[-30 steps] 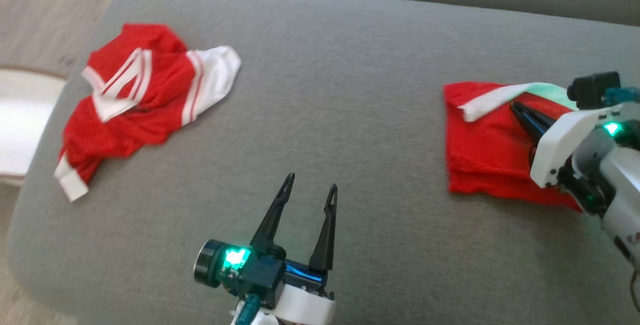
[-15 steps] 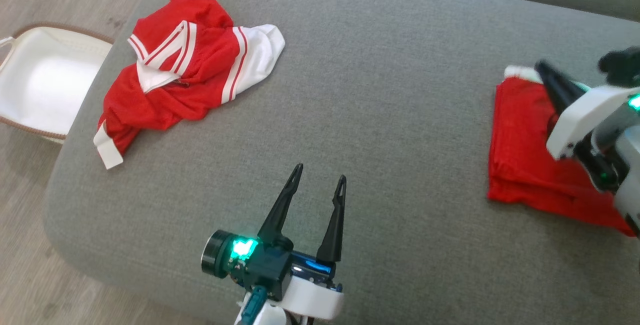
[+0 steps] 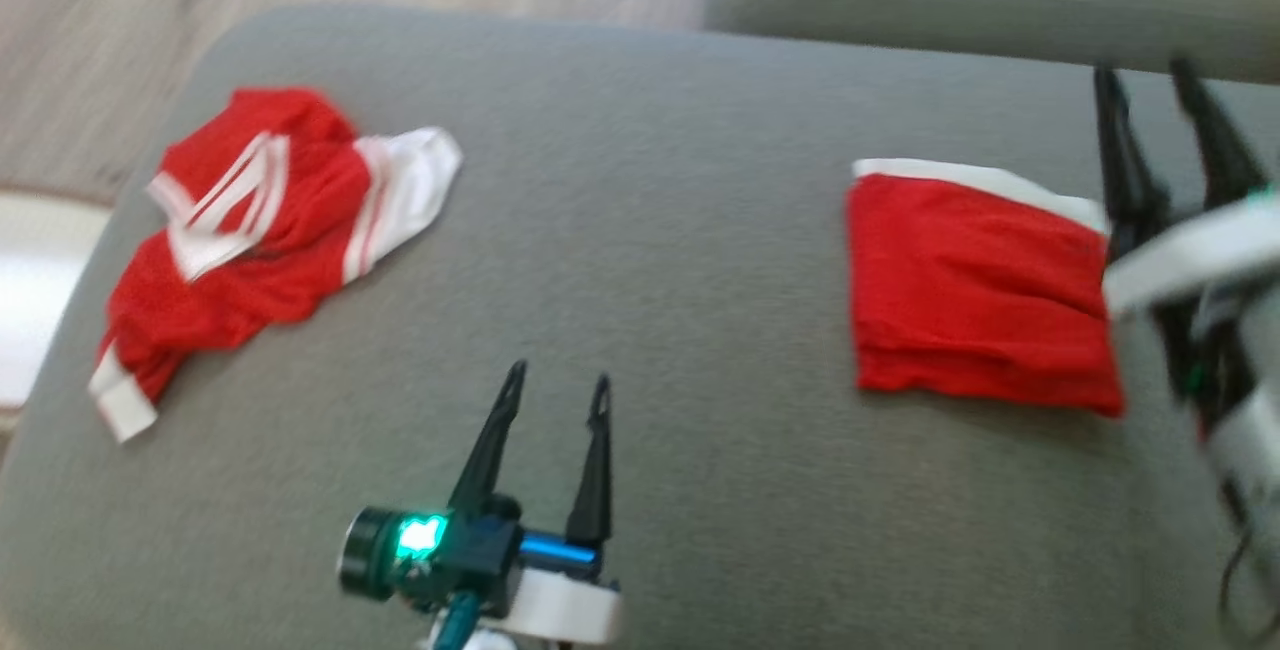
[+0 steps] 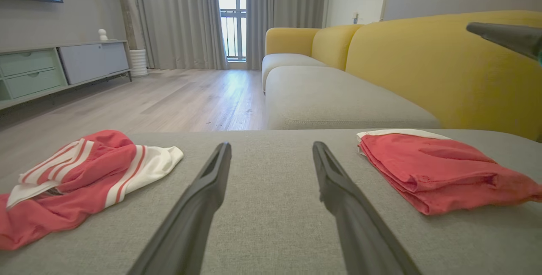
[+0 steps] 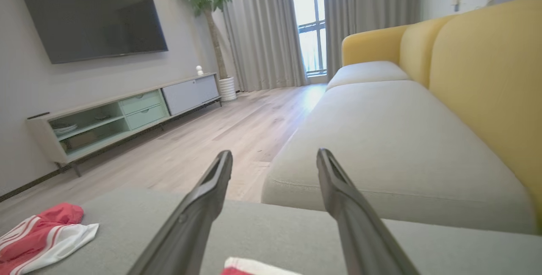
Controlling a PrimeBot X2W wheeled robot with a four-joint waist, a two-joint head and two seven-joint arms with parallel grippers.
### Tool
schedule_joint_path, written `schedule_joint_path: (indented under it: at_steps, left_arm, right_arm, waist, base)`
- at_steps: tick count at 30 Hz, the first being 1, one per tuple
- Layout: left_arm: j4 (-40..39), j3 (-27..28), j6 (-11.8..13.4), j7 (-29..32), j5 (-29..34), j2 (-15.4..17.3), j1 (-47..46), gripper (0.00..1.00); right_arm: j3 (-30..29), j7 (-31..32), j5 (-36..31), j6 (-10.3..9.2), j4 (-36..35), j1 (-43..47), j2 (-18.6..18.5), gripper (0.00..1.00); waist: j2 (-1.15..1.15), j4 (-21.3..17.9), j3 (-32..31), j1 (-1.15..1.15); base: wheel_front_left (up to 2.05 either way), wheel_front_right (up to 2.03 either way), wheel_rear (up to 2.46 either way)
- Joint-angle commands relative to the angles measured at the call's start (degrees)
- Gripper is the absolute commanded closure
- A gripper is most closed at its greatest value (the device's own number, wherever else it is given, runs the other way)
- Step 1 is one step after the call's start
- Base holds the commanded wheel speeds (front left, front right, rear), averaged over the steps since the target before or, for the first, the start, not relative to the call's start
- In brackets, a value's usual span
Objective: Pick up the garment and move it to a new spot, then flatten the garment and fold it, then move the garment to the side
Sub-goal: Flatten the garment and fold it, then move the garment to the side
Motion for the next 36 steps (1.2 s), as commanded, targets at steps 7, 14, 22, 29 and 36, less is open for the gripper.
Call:
schedule_joint_path:
  at_steps: [7, 14, 22, 29, 36]
  left_arm:
    - [-2.9, 6.4, 0.0, -0.5, 0.8, 0.6, 2.2, 0.00]
    - [-4.3, 9.8, 0.0, -0.5, 0.8, 0.2, 5.2, 0.00]
    - [-4.0, 12.3, 0.5, -0.5, 0.6, -0.1, 10.4, 0.00]
    - [-4.1, 14.2, -0.4, -0.5, 1.2, 0.0, 13.8, 0.00]
    - [-4.2, 15.2, -1.3, -0.5, 1.9, -0.1, 14.7, 0.00]
  right_arm:
    - [-11.7, -0.6, -10.8, -0.05, -15.3, 18.8, 5.3, 0.00]
    - [-14.4, -0.6, -14.6, -0.05, -24.2, 32.0, 9.1, 0.00]
    - [-13.8, -0.6, -16.7, -0.05, -24.5, 39.1, 12.5, 0.00]
    - [-13.3, -0.6, -17.3, -0.05, -22.1, 40.0, 13.4, 0.00]
    - [-12.9, -0.6, -17.5, -0.05, -20.7, 40.4, 13.2, 0.00]
  waist:
    - [0.00, -9.3, -5.9, 0.01]
    - [0.00, -12.7, -7.8, 0.01]
    - [0.00, -14.2, -10.3, 0.01]
    - [0.00, -14.0, -11.7, 0.01]
    - [0.00, -13.2, -12.2, 0.01]
  base:
    - [0.00, 0.00, 0.00]
    - [0.00, 0.00, 0.00]
    - [0.00, 0.00, 0.00]
    - [0.00, 0.00, 0.00]
    - [0.00, 0.00, 0.00]
